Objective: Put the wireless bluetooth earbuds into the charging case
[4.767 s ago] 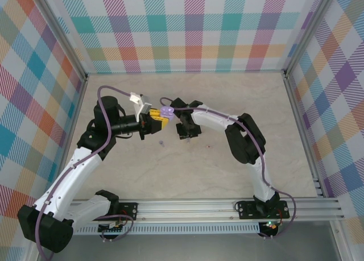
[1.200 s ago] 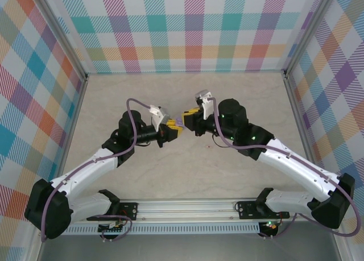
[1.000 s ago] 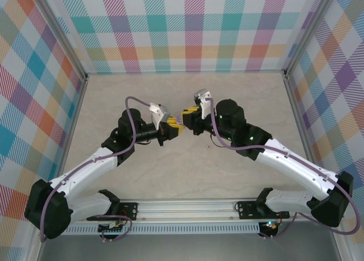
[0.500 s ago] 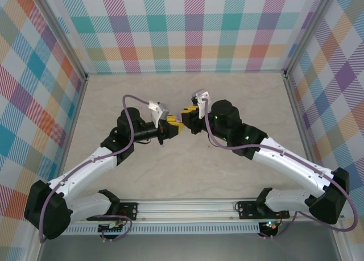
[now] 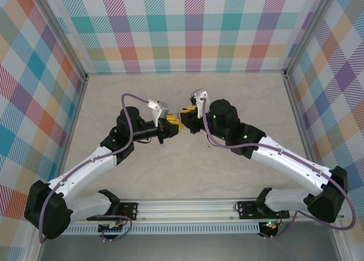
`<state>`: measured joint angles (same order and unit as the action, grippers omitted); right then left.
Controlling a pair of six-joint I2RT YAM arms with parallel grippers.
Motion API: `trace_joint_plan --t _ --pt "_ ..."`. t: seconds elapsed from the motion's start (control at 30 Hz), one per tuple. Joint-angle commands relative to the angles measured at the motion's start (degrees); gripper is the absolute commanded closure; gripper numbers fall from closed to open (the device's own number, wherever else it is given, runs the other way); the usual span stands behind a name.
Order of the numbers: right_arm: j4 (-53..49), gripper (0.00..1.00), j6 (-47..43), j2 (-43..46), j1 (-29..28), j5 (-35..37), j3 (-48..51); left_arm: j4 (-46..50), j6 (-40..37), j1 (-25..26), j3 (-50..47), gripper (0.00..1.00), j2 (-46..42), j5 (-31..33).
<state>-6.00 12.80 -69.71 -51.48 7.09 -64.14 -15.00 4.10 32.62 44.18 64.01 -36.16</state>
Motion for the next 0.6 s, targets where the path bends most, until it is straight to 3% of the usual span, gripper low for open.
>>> trace_joint_plan --t 0.0,0.57 --pt "1.51 0.81 -0.29 -0.51 -0.38 0.29 -2.22 -0.84 0.82 0.92 2.29 0.88 0.06 -0.46" --pt "0.12 0.81 -0.65 -1.17 -0.46 -0.15 -2.44 -0.82 2.41 0.91 2.98 0.88 0.98 0.92"
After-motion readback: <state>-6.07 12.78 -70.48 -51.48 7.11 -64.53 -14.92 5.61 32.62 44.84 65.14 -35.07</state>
